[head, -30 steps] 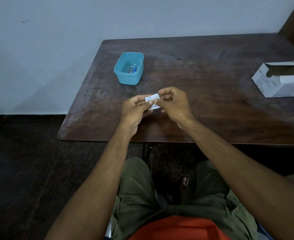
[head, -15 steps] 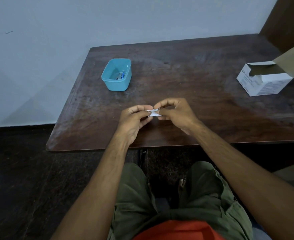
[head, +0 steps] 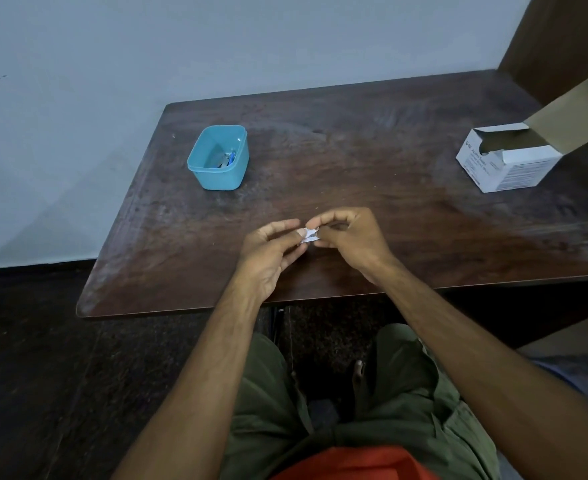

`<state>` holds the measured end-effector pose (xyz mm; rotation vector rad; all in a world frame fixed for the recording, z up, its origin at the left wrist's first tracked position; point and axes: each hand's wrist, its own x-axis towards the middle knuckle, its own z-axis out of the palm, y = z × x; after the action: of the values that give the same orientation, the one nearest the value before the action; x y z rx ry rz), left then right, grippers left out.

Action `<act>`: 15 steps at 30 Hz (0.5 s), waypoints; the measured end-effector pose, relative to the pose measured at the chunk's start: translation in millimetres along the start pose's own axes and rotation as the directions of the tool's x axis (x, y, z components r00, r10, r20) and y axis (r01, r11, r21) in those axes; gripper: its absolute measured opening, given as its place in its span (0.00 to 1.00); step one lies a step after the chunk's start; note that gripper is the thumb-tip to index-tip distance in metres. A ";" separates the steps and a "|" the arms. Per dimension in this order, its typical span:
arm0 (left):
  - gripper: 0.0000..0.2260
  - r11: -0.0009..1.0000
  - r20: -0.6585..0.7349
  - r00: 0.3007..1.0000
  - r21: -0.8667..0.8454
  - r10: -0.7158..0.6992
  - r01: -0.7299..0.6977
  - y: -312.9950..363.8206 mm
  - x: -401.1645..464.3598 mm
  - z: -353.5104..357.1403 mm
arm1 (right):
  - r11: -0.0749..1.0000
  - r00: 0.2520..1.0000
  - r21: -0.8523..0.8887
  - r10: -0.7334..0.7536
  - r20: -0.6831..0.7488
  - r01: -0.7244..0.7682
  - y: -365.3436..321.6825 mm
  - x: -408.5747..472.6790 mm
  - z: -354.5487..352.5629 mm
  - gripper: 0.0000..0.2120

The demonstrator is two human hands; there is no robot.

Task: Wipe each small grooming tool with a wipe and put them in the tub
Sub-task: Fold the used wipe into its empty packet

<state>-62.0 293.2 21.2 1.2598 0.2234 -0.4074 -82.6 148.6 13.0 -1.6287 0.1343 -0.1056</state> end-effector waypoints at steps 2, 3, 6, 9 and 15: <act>0.11 1.000 -0.008 1.000 0.003 -0.010 0.010 -1.4 0.2 2.6 | 1.000 1.000 0.002 0.008 -0.004 -0.008 1.6 -1.3 -0.6 0.11; 0.12 1.000 -0.009 1.000 0.001 -0.010 0.010 -2.1 0.6 3.7 | 1.000 1.000 0.007 0.010 -0.006 -0.010 1.6 -2.3 -0.7 0.11; 0.12 1.000 -0.014 1.000 0.002 0.015 -0.015 -2.4 1.0 7.3 | 0.999 1.000 0.031 0.019 -0.009 -0.019 -1.0 -5.1 -2.3 0.10; 0.11 0.997 -0.020 0.997 0.016 0.071 -0.070 -2.6 2.0 9.0 | 0.987 0.998 0.146 0.062 -0.002 -0.061 -4.0 -5.6 -4.6 0.09; 0.09 0.959 -0.004 0.975 0.181 0.223 -0.218 -7.7 3.6 11.2 | 0.984 0.992 0.122 0.129 0.007 -0.128 -5.9 -7.4 -8.1 0.07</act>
<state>-62.6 280.0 16.5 1.4514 0.0659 -0.2228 -91.0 142.1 19.5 -1.4933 0.2291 -0.0153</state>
